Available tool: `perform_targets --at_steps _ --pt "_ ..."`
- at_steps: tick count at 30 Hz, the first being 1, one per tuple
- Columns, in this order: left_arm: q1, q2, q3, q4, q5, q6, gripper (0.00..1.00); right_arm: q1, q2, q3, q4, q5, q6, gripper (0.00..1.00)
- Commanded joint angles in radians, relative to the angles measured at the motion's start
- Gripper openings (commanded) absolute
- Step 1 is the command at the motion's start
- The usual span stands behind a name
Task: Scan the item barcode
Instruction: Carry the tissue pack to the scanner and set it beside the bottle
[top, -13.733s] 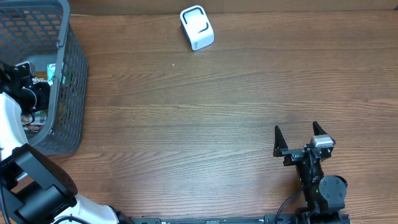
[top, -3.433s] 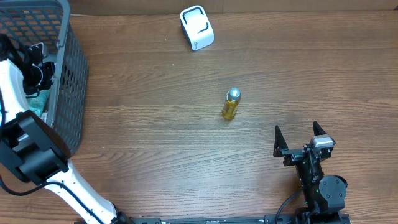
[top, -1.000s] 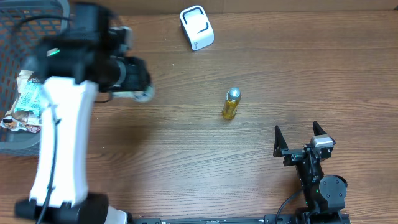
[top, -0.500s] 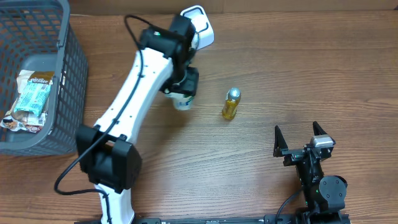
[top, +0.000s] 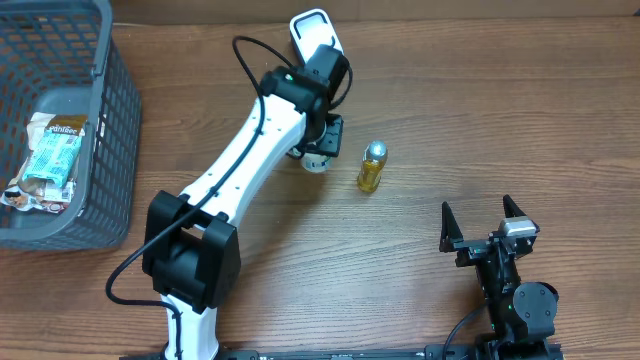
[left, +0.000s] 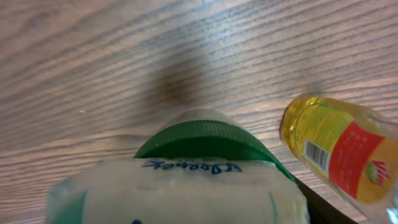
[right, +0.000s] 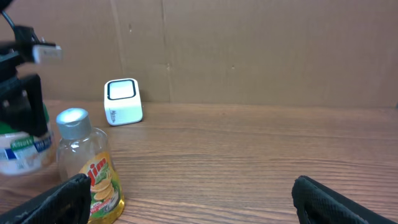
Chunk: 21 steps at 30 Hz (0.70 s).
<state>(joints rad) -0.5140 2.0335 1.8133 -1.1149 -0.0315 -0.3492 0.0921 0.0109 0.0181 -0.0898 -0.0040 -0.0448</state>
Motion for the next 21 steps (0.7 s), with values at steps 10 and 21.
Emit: perform_targets --at_steps 10,21 --pt "-0.095 0.008 -0.119 0.137 -0.153 -0.161 0.48 -0.003 -0.008 -0.01 0.006 -0.008 0.004 1.0" --pt "-0.096 0.008 -0.204 0.201 -0.162 -0.169 0.52 -0.003 -0.008 -0.01 0.006 -0.008 0.004 1.0"
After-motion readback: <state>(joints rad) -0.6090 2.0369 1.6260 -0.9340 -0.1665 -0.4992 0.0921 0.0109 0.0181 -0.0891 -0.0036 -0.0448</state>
